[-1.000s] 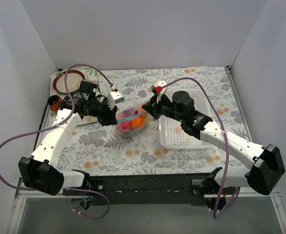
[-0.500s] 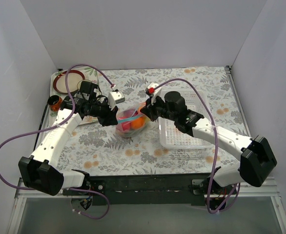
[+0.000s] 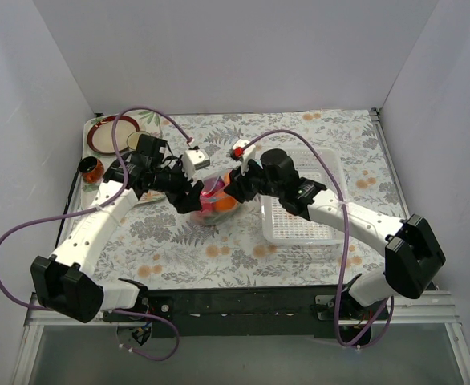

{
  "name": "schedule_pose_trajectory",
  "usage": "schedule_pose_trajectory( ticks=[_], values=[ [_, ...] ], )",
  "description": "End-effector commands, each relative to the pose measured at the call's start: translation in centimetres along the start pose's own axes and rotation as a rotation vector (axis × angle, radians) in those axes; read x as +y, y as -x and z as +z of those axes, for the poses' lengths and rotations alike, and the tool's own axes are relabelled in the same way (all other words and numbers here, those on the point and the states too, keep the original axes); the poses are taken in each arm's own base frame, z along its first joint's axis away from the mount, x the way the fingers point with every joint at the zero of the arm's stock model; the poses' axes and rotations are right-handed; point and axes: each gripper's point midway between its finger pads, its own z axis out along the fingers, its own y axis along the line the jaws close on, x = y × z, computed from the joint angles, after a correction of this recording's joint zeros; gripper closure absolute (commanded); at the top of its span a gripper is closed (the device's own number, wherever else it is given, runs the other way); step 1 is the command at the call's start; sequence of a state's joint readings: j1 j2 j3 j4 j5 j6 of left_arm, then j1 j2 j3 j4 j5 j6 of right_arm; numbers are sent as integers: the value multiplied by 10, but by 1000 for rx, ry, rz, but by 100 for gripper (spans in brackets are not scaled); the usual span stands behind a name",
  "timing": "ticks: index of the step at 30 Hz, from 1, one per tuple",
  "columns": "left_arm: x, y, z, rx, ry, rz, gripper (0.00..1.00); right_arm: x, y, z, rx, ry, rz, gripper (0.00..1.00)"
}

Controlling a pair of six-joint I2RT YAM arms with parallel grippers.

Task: Open the zip-top bag and remove the fake food

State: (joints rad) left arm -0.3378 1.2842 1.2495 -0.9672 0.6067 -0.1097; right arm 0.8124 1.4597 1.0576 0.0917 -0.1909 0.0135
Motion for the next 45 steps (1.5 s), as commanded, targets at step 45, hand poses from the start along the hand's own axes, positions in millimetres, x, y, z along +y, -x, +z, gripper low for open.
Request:
schedule_pose_trajectory(
  ticks=[45],
  values=[
    [99,130,-68,-503,572,-56,67,-32,84,7,-188,-272,-116,68]
  ],
)
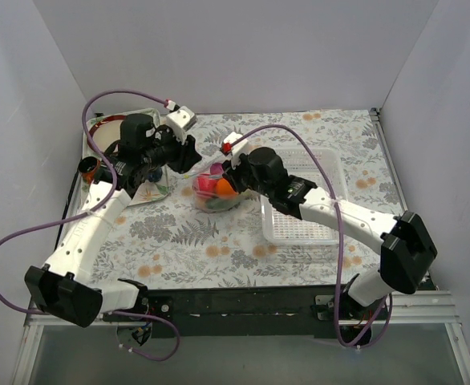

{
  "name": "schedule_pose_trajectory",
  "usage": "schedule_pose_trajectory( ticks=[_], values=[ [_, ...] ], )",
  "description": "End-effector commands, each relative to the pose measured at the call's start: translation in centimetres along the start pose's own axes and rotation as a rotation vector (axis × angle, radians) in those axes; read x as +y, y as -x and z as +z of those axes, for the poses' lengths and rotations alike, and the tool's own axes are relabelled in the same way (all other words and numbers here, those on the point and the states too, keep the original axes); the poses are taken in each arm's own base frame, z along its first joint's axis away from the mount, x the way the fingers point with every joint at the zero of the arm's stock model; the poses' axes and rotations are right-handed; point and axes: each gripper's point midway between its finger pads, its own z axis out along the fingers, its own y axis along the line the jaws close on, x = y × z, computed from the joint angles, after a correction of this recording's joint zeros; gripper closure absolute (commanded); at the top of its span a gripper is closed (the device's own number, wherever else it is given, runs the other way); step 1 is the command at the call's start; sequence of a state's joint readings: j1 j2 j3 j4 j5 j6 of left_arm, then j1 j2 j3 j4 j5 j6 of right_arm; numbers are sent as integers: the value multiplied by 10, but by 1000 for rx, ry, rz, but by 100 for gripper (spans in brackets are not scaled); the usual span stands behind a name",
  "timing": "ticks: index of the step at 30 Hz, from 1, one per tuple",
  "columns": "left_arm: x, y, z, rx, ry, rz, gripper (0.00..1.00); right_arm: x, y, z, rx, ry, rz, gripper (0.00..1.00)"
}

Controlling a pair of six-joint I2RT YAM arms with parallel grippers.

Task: Open the zip-top bag and remove the fake food

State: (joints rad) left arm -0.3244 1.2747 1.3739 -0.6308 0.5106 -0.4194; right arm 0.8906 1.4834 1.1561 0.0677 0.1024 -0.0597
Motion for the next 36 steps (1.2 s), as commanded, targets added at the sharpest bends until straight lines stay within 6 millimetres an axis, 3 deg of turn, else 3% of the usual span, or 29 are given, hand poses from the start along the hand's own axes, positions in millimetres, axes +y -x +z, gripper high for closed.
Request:
schedule_pose_trajectory(
  ticks=[1,5,10,13,14,15,16,18,19,20,21,22,23,25,30,36],
  values=[
    [68,30,-8,-176,383,35,67,-18,46,14,-135,-60,4,69],
    [96,7,4,-173,485,16,67,-20,46,21,-135,-62,23,72],
    [114,-31,28,-83,517,16,67,-12,61,6,-176,-10,24,72],
    [128,-33,42,-79,540,34,67,-11,63,1,-161,-5,18,73],
    [135,-45,57,-41,536,22,67,-11,58,2,-145,-4,14,74],
    [142,-44,65,-32,541,19,67,-11,57,2,-138,-2,14,74],
    [148,-31,71,-49,541,22,66,-10,51,3,-122,2,17,75],
    [157,-46,97,12,510,4,66,-7,40,3,-99,10,30,75],
    [158,-28,104,-16,484,6,66,-5,35,3,-86,19,34,76],
    [160,-47,120,40,459,-33,66,-4,30,2,-75,24,45,77],
    [158,-48,127,50,430,-50,66,-3,25,2,-64,28,48,77],
    [154,-32,133,27,383,-52,67,-3,23,1,-58,27,51,78],
    [147,-42,140,60,338,-89,67,-4,22,-2,-58,22,52,78],
    [132,-38,144,52,259,-118,67,-6,27,-6,-73,14,47,77],
    [92,-45,132,89,101,-162,70,-15,53,-6,-118,-25,3,75],
    [60,-53,111,100,21,-166,71,-12,53,9,-97,-2,-7,75]
  ],
)
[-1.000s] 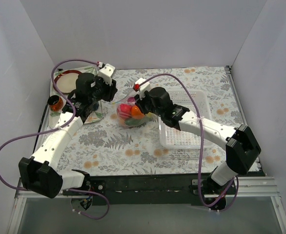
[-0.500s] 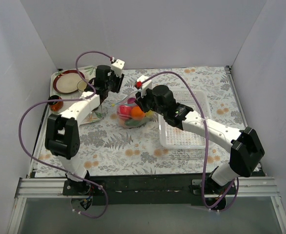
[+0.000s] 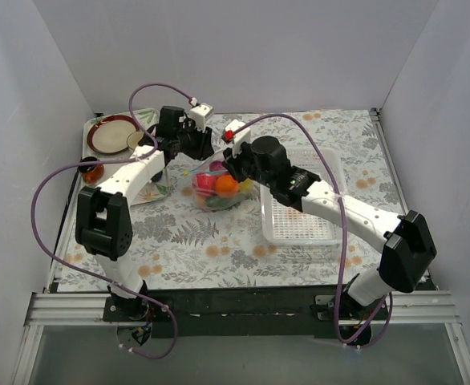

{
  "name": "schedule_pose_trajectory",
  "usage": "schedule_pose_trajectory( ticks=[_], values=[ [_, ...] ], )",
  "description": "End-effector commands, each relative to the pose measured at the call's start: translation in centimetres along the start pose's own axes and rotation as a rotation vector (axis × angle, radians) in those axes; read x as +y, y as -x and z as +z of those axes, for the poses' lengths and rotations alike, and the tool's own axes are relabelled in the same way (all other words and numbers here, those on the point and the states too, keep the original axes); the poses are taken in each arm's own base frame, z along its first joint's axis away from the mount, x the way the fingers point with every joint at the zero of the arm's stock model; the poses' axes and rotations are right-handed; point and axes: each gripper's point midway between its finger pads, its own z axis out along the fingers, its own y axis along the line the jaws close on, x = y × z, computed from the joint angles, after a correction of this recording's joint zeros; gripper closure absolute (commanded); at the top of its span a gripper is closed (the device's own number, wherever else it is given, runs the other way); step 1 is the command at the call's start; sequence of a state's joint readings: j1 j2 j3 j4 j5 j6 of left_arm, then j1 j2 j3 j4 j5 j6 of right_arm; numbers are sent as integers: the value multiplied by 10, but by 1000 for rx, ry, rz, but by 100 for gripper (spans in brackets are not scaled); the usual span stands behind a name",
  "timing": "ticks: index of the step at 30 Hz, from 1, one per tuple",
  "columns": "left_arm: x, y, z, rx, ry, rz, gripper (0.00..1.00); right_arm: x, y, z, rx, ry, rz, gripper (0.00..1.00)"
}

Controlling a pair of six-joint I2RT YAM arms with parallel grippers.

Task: Open the zip-top bag and remove the fake food

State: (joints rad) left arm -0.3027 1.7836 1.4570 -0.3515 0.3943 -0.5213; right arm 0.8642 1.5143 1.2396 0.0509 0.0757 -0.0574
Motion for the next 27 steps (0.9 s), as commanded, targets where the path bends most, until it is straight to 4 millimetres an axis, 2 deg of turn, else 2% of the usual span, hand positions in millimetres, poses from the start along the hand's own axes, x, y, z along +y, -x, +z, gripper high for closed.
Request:
schedule_pose_trajectory(
  ticks=[1,11,16,19,23,24,26,27],
  values=[
    [-36,14,-41,-49,-100,26,71,-2,23,7,-49,0,-17,75],
    [-68,-3,-53,-31,-189,-6,72,-2,-25,26,54,-4,-17,75],
    [-77,-12,-58,-13,-209,-29,73,-1,-34,36,54,-3,-1,76],
    [-84,-16,-66,-6,-224,-46,73,3,-47,39,81,10,13,75],
    [-89,-12,-77,-14,-225,-49,73,16,-74,26,140,62,39,72],
    [-89,-9,-80,-19,-220,-44,73,21,-89,18,167,78,41,68],
    [-86,-1,-85,-29,-197,-32,73,30,-105,9,201,94,42,66],
    [-84,1,-86,-35,-184,-21,73,34,-121,1,233,102,41,64]
  ],
)
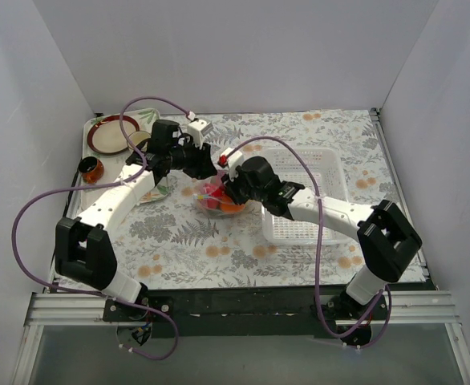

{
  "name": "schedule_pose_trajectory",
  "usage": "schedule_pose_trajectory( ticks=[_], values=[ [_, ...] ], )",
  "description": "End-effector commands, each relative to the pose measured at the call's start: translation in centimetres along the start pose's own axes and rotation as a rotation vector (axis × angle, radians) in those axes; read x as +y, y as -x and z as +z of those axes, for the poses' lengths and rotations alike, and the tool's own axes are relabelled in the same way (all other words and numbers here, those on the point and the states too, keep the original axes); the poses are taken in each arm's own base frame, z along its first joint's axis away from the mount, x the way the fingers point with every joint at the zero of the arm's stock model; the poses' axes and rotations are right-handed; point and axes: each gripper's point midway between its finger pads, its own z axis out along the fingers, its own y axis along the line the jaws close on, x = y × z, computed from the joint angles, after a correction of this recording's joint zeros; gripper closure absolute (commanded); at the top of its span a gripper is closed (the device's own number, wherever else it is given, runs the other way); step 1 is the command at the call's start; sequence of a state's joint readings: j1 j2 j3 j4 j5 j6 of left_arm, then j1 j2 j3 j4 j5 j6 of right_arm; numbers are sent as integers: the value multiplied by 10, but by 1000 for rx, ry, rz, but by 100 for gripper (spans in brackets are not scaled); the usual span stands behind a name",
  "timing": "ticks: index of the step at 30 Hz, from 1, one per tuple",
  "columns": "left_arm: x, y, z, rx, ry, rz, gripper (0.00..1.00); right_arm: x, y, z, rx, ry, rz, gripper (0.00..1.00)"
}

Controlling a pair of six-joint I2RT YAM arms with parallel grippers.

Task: Open the zip-top bag and remove the fake food

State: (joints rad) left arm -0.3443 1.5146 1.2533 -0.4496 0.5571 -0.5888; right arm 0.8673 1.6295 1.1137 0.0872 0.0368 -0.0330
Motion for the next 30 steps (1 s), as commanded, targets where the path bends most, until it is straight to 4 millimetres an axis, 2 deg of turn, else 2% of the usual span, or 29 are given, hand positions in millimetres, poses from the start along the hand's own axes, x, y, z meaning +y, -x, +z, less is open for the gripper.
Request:
schedule_pose_trajectory(
  ticks=[1,4,7,9,10,11,14,18,25,28,30],
  values=[
    [-9,26,-22,-58,27,55,73,24,-33,-18,45,62,10,62],
    [15,21,-15,-52,128,73,69,31,-58,-22,97,74,2,56],
    [32,1,-1,15,164,72,69,38,-66,-23,114,81,20,49],
    [40,-21,16,89,155,34,69,41,-66,-23,118,84,11,35],
    [42,-30,20,115,150,13,69,44,-67,-24,124,91,3,21],
    [44,-41,28,150,142,-13,69,45,-68,-24,130,92,1,2],
    [45,-62,39,206,126,-43,69,51,-74,-26,156,102,-14,1],
    [42,-75,46,234,101,-77,69,52,-87,-27,187,92,-20,1],
    [29,-89,53,266,43,-105,69,38,-99,-23,209,4,-16,1],
    [21,-99,54,289,2,-116,73,27,-118,-21,295,-78,-23,1],
    [17,-105,54,305,-14,-121,79,21,-130,-20,343,-131,-28,1]
  ],
)
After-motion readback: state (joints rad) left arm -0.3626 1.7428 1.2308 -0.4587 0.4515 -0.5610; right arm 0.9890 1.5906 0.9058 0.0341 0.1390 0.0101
